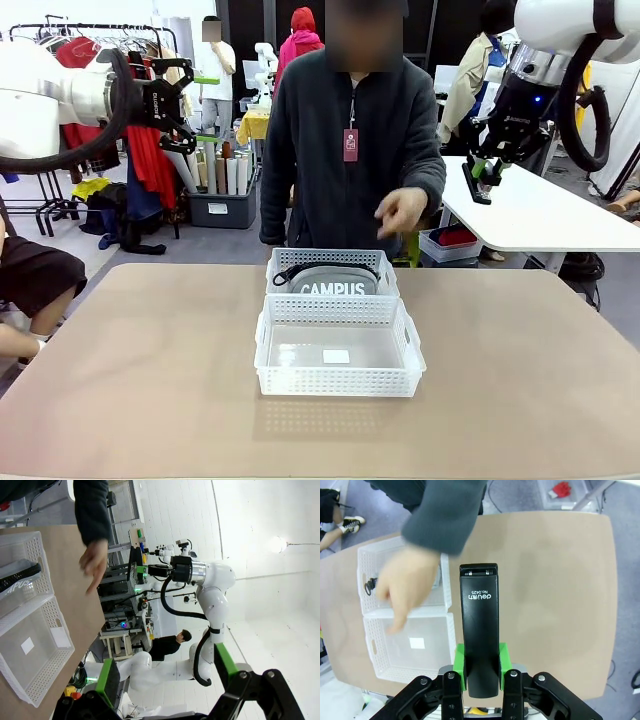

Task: Distribute items into two baskets.
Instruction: Place the picked Stapler into the Organizing basket as instructed by the person.

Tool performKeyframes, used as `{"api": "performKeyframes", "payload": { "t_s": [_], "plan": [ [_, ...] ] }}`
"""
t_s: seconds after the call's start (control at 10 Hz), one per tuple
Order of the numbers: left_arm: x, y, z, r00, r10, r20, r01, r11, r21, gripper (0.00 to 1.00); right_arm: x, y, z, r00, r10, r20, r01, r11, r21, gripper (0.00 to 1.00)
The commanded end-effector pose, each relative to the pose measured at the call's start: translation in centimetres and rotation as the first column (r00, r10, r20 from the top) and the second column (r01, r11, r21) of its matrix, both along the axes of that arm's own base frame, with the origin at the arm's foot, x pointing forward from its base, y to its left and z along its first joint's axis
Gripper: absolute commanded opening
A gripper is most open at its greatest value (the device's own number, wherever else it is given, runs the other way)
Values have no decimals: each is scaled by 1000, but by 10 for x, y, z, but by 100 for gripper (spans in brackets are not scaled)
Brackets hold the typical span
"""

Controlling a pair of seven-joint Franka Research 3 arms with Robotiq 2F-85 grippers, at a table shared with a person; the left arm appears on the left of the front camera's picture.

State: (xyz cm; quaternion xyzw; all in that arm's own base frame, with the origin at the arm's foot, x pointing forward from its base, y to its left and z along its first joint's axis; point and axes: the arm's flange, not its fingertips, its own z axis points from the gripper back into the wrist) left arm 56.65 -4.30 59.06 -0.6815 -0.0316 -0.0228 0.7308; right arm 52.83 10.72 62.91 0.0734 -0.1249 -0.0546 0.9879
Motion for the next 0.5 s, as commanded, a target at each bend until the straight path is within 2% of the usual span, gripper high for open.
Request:
{"api": "performKeyframes", "payload": {
  "t_s": [0.0, 0.4],
  "plan": [
    [-1, 0, 2, 1000, 1, 4, -1, 1000, -3, 100, -1, 0, 2, 1000, -1, 4, 1, 1000, -8, 0],
    [-1, 0, 2, 1000, 1, 4, -1, 1000, -3, 100, -1, 0, 2, 1000, -1, 4, 1, 1000, -8, 0]
  ]
}}
